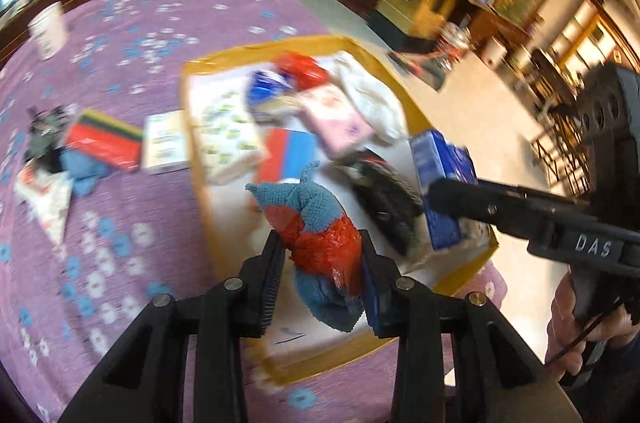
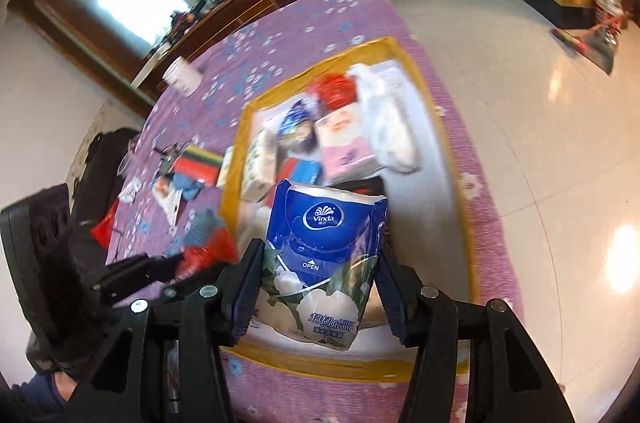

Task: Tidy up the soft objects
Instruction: 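Carry the blue cloth and Vinda tissue pack over the tray with both tools, then lower the blue cloth with left tool while right tool lowers Vinda pack, open both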

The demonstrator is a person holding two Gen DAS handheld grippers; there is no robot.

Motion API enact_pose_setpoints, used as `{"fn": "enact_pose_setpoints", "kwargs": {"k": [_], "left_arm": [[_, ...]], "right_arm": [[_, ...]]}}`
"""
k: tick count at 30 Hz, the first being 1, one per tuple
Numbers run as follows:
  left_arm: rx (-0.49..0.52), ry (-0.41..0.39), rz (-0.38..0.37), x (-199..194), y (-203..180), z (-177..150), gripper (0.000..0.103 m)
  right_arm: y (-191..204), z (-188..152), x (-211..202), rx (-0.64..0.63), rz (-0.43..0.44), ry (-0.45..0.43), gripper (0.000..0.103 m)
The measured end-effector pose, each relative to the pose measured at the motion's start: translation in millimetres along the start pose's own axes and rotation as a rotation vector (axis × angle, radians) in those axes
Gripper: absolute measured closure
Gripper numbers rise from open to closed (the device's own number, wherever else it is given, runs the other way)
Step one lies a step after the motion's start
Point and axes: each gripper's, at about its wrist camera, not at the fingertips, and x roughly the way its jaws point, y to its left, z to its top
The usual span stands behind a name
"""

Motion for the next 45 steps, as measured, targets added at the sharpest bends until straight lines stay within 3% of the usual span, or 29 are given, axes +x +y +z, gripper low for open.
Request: {"fn": "enact_pose_setpoints", "kwargs": {"k": [10, 45], "left_arm": [[0.122, 0.068, -0.006, 36, -38, 1, 0.069], [0.105, 0.124, 0.013, 64, -22, -6, 0.069]], "right_arm": [[-13, 5, 4, 0.031, -0.009, 0.011, 0.045], [-11, 23, 44, 0.005, -0.023, 0.066, 0.045]]}}
